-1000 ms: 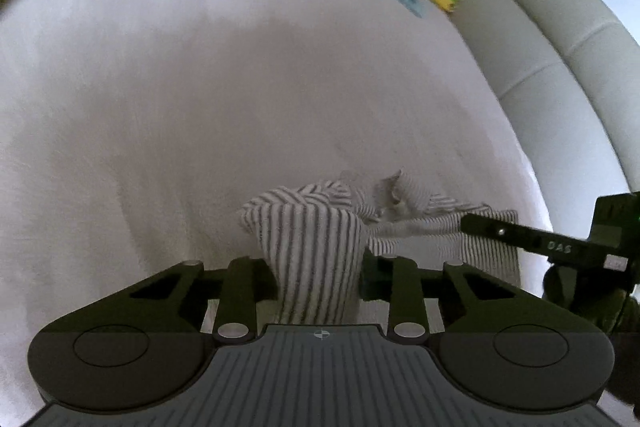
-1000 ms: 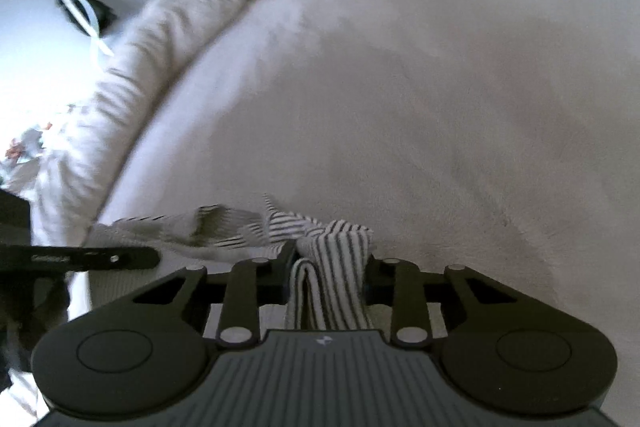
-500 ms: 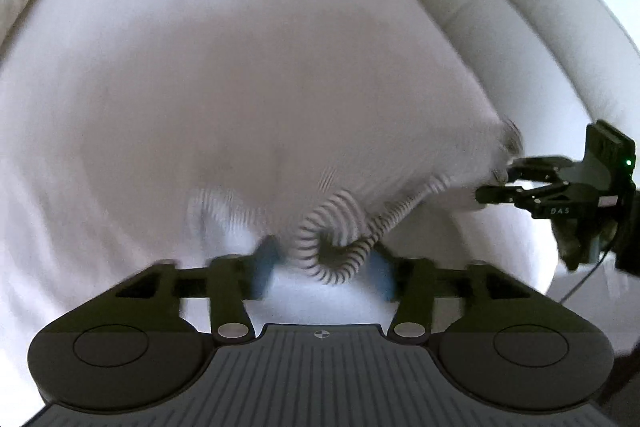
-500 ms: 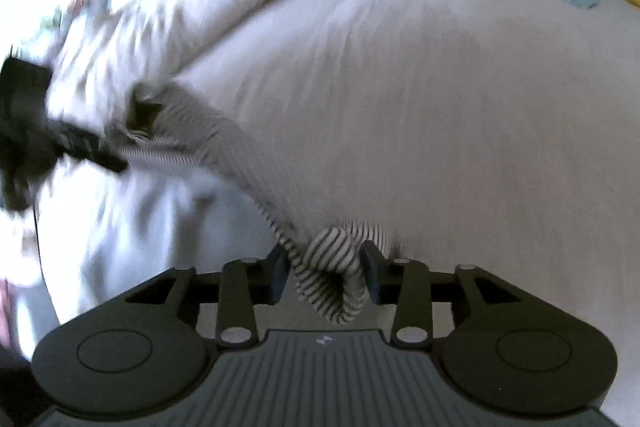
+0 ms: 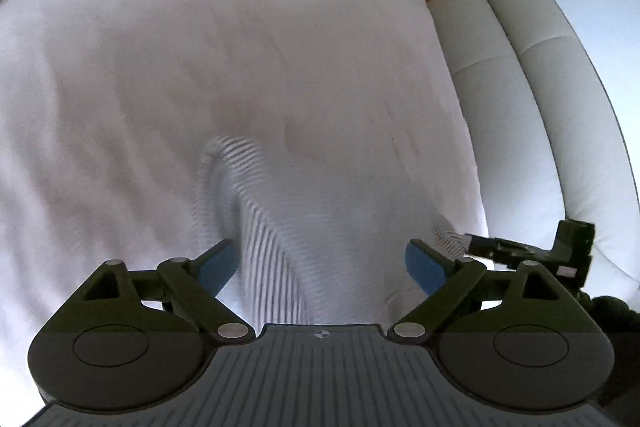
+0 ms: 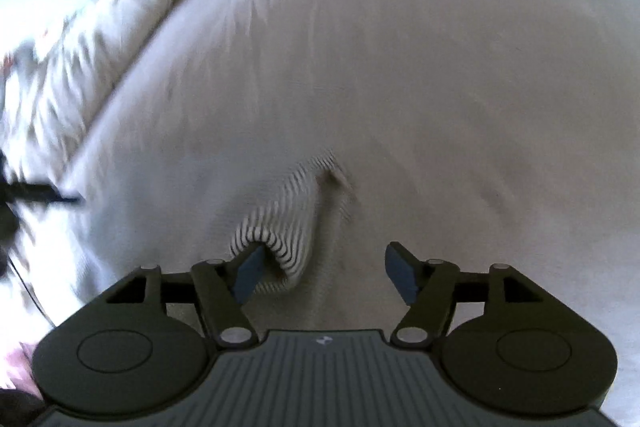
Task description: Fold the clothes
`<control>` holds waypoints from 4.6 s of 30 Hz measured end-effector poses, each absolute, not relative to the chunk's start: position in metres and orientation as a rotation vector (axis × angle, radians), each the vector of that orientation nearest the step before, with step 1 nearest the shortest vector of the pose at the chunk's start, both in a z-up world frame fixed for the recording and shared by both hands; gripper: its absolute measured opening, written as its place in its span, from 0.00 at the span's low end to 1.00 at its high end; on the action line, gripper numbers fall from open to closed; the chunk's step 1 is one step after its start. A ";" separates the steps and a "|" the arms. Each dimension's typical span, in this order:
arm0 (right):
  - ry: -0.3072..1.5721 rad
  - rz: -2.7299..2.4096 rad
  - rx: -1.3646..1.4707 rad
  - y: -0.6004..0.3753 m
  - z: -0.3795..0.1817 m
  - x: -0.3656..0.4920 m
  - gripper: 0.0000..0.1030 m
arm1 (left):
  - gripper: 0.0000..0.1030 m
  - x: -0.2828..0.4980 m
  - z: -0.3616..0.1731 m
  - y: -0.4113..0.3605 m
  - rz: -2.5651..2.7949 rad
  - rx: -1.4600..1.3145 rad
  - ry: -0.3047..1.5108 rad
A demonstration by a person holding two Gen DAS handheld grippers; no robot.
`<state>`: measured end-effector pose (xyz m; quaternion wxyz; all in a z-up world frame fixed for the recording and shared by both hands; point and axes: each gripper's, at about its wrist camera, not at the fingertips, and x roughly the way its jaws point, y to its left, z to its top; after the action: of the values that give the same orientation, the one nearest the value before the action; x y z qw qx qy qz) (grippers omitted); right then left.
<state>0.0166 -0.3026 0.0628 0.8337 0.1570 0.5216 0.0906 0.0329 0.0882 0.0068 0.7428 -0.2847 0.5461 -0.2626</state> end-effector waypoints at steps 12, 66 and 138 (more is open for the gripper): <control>1.271 0.073 0.230 -0.306 0.053 0.017 0.78 | 0.92 0.075 -0.028 0.049 -0.548 -0.642 1.205; 1.146 0.096 0.359 -0.204 -0.003 0.033 1.00 | 1.00 0.084 -0.040 0.004 -0.387 -0.171 1.234; 1.031 0.167 0.513 -0.234 0.023 -0.071 0.26 | 0.39 0.024 0.002 -0.131 -0.358 -0.257 1.127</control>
<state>-0.0708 -0.2339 0.0229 0.8355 0.2425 0.4867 0.0789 0.0243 -0.1311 0.0025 0.8226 -0.1209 0.5296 -0.1682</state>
